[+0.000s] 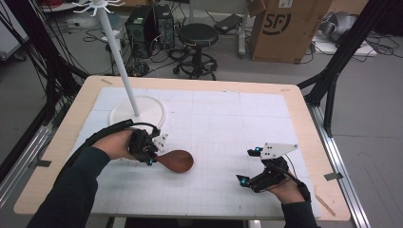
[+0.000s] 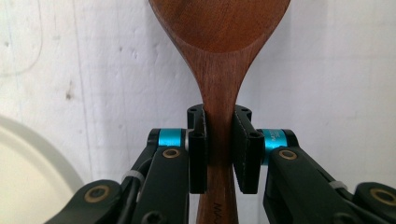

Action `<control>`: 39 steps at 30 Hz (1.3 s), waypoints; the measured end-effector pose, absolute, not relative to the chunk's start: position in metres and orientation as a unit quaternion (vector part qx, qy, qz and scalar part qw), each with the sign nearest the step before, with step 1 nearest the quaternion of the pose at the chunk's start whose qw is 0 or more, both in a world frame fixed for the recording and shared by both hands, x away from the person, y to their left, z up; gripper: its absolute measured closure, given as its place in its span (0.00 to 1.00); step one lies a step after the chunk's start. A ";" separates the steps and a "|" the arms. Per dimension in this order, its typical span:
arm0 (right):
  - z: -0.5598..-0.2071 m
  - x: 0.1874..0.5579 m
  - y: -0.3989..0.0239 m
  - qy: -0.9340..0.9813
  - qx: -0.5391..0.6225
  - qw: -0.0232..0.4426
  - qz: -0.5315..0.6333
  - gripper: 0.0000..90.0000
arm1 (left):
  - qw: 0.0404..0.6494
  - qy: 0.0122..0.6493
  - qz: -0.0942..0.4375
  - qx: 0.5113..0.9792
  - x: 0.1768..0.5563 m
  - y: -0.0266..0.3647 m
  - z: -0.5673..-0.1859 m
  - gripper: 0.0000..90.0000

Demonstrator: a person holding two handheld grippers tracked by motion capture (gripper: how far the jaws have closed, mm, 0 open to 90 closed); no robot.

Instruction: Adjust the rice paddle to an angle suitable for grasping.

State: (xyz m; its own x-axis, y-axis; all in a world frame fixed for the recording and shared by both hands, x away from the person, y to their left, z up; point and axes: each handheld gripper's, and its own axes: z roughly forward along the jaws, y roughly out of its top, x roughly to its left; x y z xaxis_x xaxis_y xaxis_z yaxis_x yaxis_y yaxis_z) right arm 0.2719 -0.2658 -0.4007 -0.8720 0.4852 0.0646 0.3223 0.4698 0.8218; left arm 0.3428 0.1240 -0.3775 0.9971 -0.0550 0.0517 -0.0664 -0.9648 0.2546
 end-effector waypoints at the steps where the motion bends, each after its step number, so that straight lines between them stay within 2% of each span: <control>1: -0.401 0.272 -0.266 0.853 0.236 0.089 0.458 0.00 | 0.133 -0.029 0.020 0.990 0.342 0.122 -0.378 0.87; 39: -0.399 0.272 -0.272 0.847 0.242 0.092 0.463 0.00 | 0.199 -0.062 -0.001 0.978 0.332 0.049 -0.394 0.87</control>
State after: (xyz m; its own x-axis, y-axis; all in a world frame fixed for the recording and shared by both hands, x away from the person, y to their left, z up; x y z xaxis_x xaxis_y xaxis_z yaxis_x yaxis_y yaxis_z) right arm 0.2720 -0.2723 -0.3985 -0.8656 0.4961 0.0676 0.3247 0.4533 0.8301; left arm 0.3324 0.0490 -0.3944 0.9924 -0.1210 0.0220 -0.1200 -0.9131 0.3896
